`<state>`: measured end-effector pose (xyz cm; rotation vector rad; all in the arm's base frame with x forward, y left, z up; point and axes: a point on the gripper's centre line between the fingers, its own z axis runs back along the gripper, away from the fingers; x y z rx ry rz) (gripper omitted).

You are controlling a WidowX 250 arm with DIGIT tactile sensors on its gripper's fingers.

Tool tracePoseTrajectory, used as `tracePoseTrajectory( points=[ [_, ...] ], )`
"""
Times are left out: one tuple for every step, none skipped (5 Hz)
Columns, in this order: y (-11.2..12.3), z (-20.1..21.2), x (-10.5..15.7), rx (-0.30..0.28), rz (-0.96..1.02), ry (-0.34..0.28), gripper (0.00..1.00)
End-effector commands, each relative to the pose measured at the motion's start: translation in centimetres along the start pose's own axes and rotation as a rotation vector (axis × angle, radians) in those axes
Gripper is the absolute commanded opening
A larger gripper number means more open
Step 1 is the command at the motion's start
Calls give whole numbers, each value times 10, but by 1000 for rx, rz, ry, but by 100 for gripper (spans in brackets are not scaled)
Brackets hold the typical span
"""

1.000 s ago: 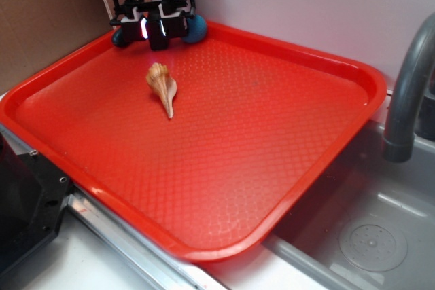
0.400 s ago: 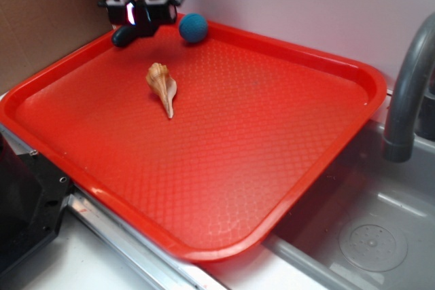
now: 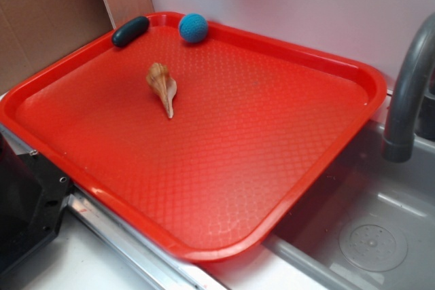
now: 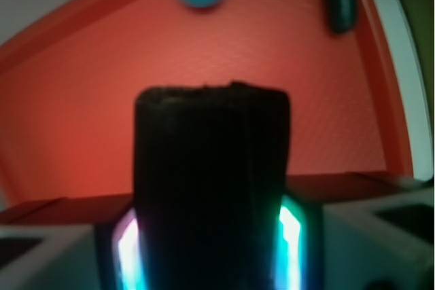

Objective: Grab the black box.

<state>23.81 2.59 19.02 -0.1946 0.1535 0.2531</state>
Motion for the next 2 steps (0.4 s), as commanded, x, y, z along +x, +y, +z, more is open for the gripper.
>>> tracePoseTrajectory(
  points=[
    [-44, 42, -34, 177, -261, -210, 0],
    [-30, 44, -45, 216, -285, -309, 0]
  ],
)
